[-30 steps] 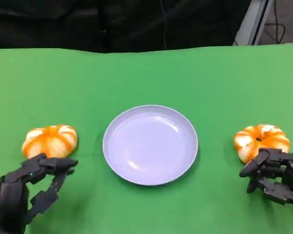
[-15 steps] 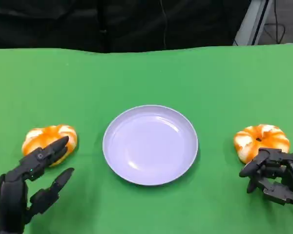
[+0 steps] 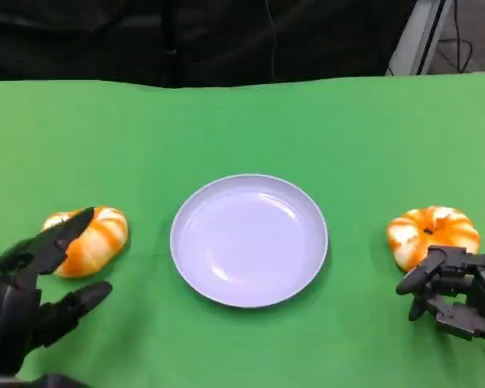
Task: Grasp the bread from the table and place it into the plate.
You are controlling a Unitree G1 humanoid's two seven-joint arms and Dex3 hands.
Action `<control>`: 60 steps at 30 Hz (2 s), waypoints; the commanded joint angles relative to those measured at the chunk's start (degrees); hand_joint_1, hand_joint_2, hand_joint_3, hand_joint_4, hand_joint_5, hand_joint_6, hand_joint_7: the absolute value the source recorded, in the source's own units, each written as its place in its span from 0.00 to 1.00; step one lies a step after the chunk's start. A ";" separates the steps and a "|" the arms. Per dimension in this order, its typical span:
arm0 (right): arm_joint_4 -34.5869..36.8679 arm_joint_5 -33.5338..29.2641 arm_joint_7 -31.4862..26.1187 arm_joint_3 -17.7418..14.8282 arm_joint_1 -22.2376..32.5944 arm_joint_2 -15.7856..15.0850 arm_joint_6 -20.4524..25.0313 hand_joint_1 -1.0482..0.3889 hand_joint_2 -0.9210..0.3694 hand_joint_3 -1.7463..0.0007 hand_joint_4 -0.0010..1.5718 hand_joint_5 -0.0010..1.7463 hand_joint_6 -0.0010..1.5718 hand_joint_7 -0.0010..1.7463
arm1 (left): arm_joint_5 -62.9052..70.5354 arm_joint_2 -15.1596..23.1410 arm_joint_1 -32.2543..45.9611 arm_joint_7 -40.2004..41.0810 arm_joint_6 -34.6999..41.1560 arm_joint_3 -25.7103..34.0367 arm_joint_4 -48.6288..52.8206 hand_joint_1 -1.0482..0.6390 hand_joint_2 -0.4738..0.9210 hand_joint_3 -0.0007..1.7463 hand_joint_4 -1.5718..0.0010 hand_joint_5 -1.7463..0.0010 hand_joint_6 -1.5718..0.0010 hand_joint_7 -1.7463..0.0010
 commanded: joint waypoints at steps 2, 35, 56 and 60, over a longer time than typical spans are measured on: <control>0.14 1.22 0.68 -0.66 0.41 -0.90 0.00 0.78 0.07 0.63 0.57 0.79 0.60 0.55 | 2.75 3.73 -0.64 4.26 5.79 -3.29 0.22 0.27 1.00 0.02 0.62 1.00 0.67 1.00; -0.01 0.00 -0.84 -0.13 0.74 -1.10 -0.89 0.78 0.08 0.63 0.58 0.78 0.60 0.56 | -0.59 11.37 -17.33 2.49 14.29 -19.02 20.22 0.15 1.00 0.07 0.72 1.00 0.67 1.00; 0.04 0.53 -0.51 -0.31 0.63 -0.82 -0.43 0.78 0.08 0.64 0.58 0.78 0.61 0.54 | -4.67 8.28 -25.15 -3.59 13.00 -23.98 30.52 0.16 1.00 0.04 0.73 1.00 0.69 1.00; 0.01 1.17 0.35 -0.53 0.62 -0.64 -0.37 0.78 0.07 0.65 0.58 0.78 0.61 0.54 | -4.71 7.87 -26.03 -3.84 12.91 -24.69 31.81 0.15 1.00 0.05 0.73 1.00 0.69 1.00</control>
